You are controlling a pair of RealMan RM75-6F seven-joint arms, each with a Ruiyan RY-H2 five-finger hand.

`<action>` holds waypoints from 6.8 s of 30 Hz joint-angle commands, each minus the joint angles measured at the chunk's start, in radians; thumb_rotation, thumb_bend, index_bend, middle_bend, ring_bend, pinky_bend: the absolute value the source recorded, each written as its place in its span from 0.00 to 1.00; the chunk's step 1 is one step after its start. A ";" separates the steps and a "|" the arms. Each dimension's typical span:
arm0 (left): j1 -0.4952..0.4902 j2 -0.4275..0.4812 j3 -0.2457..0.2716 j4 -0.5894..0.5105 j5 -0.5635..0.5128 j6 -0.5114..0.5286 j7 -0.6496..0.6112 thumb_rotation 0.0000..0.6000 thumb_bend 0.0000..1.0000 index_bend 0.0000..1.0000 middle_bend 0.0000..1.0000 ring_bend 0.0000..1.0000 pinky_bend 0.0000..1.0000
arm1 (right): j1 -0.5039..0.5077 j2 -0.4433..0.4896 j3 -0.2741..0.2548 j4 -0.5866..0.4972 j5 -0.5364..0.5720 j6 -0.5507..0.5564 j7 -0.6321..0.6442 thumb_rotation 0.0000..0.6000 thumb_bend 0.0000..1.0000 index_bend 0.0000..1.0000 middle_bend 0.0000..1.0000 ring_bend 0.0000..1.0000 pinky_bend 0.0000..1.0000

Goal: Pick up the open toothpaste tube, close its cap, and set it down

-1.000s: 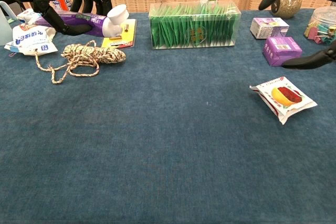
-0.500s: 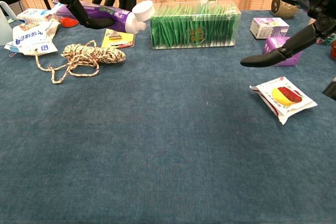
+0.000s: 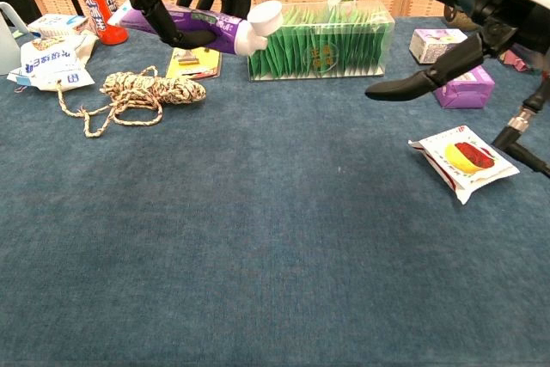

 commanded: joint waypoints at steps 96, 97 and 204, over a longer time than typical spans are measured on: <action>-0.052 -0.094 0.064 0.009 -0.143 0.128 0.095 1.00 0.58 0.49 0.48 0.50 0.51 | 0.111 -0.077 -0.027 0.089 0.115 -0.072 -0.018 1.00 0.00 0.25 0.03 0.00 0.00; -0.049 -0.093 0.066 0.010 -0.141 0.128 0.092 1.00 0.58 0.49 0.48 0.50 0.51 | 0.108 -0.071 -0.028 0.087 0.114 -0.068 -0.017 1.00 0.00 0.24 0.03 0.00 0.00; -0.095 -0.201 -0.027 -0.091 -0.266 0.232 0.288 1.00 0.57 0.49 0.50 0.50 0.52 | -0.017 -0.236 0.206 0.017 0.443 0.004 0.457 0.00 0.00 0.00 0.00 0.00 0.00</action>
